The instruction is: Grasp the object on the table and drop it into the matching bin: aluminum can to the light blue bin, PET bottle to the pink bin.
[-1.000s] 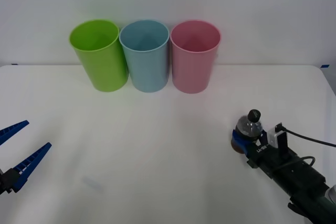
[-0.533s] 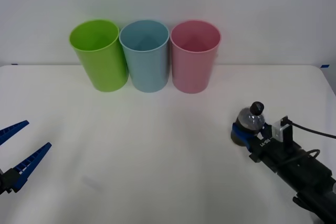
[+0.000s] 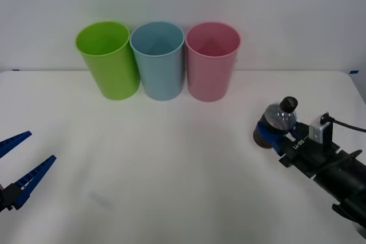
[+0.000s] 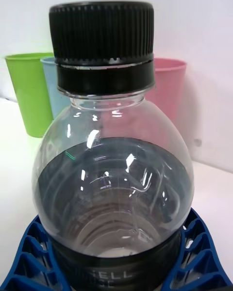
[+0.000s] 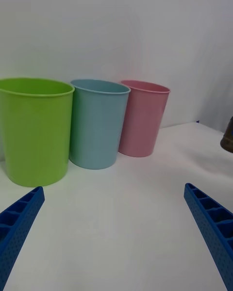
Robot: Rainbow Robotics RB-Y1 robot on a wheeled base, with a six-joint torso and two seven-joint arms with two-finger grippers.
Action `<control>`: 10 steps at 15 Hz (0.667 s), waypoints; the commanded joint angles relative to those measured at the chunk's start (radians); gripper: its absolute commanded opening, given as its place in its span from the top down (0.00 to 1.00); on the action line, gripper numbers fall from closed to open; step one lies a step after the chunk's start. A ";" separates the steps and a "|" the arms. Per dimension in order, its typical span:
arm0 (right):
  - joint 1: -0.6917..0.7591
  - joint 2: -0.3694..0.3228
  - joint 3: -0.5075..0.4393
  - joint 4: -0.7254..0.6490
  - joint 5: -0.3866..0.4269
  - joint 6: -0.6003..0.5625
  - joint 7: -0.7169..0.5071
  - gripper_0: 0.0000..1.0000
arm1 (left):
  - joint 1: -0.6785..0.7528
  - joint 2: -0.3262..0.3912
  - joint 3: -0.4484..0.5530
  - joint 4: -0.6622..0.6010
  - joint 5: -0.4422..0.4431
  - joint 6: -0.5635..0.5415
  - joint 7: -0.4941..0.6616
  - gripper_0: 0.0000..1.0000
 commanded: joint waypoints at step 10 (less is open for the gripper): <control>-0.089 -0.185 -0.045 -0.179 0.000 -0.030 -0.402 1.00 | 0.000 0.000 0.000 0.000 0.000 0.000 0.000 0.00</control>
